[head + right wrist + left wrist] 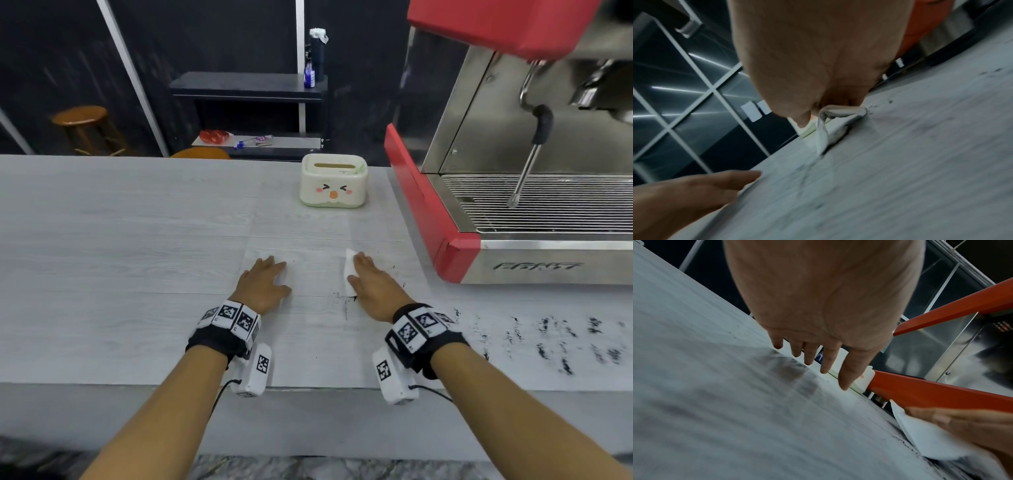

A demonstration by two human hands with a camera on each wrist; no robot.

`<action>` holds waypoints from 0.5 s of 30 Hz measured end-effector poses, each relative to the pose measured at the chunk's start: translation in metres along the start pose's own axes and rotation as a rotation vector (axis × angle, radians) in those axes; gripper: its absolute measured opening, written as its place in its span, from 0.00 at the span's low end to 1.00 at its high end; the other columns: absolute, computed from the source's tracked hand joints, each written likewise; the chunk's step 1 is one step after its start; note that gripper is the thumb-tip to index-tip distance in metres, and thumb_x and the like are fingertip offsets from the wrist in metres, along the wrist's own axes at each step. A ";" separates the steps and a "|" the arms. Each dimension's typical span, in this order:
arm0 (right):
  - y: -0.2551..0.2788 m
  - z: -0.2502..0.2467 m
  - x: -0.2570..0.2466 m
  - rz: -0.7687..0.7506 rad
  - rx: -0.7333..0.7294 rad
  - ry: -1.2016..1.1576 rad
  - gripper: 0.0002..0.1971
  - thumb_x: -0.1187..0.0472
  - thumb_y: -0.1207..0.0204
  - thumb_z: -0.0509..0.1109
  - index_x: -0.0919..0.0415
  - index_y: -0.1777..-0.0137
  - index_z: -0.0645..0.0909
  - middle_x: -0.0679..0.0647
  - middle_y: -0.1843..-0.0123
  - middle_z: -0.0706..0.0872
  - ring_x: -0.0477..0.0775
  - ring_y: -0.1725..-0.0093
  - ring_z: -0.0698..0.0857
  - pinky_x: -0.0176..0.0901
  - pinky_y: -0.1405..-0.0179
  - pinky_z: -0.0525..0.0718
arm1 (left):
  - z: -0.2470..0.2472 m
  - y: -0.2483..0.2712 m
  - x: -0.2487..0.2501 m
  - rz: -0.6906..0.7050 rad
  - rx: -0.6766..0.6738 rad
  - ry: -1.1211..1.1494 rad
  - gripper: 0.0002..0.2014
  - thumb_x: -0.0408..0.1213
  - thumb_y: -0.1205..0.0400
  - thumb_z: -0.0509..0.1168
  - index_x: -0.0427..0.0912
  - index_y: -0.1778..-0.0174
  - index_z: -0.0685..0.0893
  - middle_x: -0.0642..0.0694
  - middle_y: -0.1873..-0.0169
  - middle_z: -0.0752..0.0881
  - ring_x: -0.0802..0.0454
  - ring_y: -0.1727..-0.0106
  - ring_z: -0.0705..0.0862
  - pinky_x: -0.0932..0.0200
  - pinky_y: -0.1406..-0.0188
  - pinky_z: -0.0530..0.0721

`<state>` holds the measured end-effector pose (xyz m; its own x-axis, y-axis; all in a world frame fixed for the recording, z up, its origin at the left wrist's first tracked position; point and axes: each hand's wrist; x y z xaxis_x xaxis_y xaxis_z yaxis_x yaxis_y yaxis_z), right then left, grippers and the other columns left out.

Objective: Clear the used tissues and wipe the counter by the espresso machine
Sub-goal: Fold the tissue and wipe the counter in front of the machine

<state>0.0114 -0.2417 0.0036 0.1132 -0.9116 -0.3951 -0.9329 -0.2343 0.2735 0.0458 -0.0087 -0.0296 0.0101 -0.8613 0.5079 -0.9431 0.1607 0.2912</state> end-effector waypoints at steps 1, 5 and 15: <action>0.003 0.003 -0.012 -0.071 -0.005 0.033 0.25 0.62 0.13 0.50 0.73 0.20 0.53 0.65 0.15 0.44 0.61 0.16 0.47 0.51 0.19 0.50 | 0.001 0.002 -0.002 -0.003 0.006 0.003 0.33 0.45 0.19 0.62 0.48 0.19 0.57 0.46 0.16 0.50 0.49 0.16 0.44 0.45 0.17 0.44; 0.000 0.036 -0.048 -0.226 -0.045 0.048 0.29 0.57 0.13 0.49 0.69 0.18 0.46 0.63 0.15 0.44 0.59 0.15 0.44 0.47 0.19 0.45 | 0.005 0.011 -0.007 -0.012 0.017 -0.007 0.33 0.45 0.19 0.62 0.49 0.19 0.58 0.47 0.16 0.50 0.49 0.16 0.44 0.44 0.17 0.44; -0.004 0.071 -0.037 -0.063 -0.110 0.223 0.36 0.43 0.15 0.45 0.62 0.18 0.34 0.57 0.16 0.31 0.54 0.17 0.32 0.50 0.17 0.36 | 0.007 0.020 -0.017 0.023 -0.037 -0.058 0.34 0.48 0.19 0.62 0.50 0.19 0.56 0.47 0.16 0.47 0.48 0.16 0.41 0.43 0.17 0.41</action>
<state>-0.0135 -0.1834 -0.0449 0.2537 -0.9432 -0.2144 -0.8804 -0.3170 0.3527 0.0240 0.0056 -0.0376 -0.0316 -0.8837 0.4670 -0.9298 0.1974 0.3107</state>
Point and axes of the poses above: each hand's wrist, its own y-axis away from the middle knuckle, its own z-axis out of the palm, x = y × z
